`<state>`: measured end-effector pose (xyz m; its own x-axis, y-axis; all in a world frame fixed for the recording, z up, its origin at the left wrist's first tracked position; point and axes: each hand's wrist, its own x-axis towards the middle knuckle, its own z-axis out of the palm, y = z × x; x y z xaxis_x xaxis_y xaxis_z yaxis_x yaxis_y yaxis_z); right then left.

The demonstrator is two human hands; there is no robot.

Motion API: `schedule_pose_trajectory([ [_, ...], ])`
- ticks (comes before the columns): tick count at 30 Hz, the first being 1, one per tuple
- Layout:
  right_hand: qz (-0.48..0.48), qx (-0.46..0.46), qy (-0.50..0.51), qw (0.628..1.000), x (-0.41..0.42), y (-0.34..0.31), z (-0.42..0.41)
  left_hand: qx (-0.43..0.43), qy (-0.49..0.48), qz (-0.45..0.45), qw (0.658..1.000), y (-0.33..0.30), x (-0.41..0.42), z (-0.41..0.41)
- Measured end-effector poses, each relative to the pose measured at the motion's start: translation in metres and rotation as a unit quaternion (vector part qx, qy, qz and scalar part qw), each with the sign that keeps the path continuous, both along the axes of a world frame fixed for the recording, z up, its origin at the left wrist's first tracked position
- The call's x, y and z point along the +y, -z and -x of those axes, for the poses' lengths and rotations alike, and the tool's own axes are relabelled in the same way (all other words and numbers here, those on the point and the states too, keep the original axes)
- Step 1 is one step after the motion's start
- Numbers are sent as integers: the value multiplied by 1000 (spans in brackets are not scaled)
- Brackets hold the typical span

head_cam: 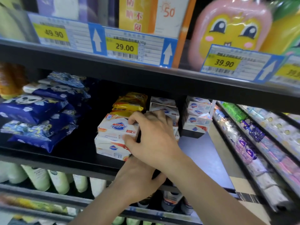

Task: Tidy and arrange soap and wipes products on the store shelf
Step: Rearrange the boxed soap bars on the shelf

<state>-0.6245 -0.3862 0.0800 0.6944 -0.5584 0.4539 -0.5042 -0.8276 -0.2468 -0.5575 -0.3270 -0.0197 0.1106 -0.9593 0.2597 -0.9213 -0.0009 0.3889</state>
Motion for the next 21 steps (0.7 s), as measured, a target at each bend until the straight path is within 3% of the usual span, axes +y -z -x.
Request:
schedule_pose_trajectory([
  [6, 37, 21, -20, 999, -6, -5, 9, -15, -8, 50, 999, -3, -1, 3],
  [10, 24, -83, -22, 996, -31, -9, 36, -2, 28, 41, 999, -5, -8, 2],
  [14, 6, -160, 69, 985, -89, 6, 83, -4, 34, 39, 999, -10, -15, 4],
  [17, -69, -113, 155, 979, -131, 18, 111, 5, 34, 45, 998, -9, -19, 8],
  [21, -83, -3, 222, 972, -169, 33, 127, 9, 33, 54, 998, -4, -19, 6],
])
